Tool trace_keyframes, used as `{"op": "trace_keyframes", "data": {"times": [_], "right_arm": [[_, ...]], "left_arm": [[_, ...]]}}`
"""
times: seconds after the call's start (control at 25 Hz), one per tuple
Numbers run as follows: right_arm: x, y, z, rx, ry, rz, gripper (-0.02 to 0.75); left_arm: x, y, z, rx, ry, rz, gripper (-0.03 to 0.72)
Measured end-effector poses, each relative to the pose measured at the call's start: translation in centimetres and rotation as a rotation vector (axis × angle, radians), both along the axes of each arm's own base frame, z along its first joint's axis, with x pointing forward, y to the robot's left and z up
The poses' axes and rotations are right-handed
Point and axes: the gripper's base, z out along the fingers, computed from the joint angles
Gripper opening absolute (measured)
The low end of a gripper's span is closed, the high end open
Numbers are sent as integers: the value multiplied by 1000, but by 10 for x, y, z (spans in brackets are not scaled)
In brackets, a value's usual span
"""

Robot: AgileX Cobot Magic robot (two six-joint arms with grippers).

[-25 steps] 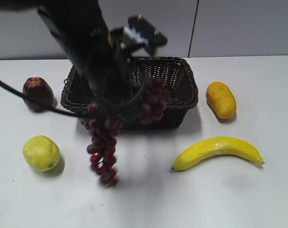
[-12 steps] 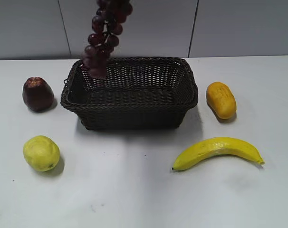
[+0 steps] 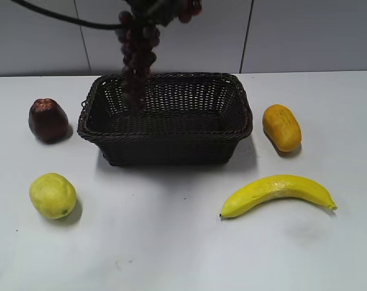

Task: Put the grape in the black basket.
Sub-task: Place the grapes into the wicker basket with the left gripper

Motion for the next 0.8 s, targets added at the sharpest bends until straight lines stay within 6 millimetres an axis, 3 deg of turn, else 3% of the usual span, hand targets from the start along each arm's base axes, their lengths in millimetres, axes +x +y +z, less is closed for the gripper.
{"op": "trace_keyframes", "data": {"times": [0.24, 0.36, 0.56, 0.72, 0.8], "right_arm": [[0, 0, 0, 0, 0, 0, 585], [0, 0, 0, 0, 0, 0, 585], [0, 0, 0, 0, 0, 0, 585], [0, 0, 0, 0, 0, 0, 585], [0, 0, 0, 0, 0, 0, 585]], "left_arm": [[20, -13, -86, 141, 198, 0, 298], [18, -14, -111, 196, 301, 0, 295], [16, -16, -124, 196, 368, 0, 322], [15, -16, -119, 190, 362, 0, 589], [14, -15, -113, 183, 354, 0, 624]]}}
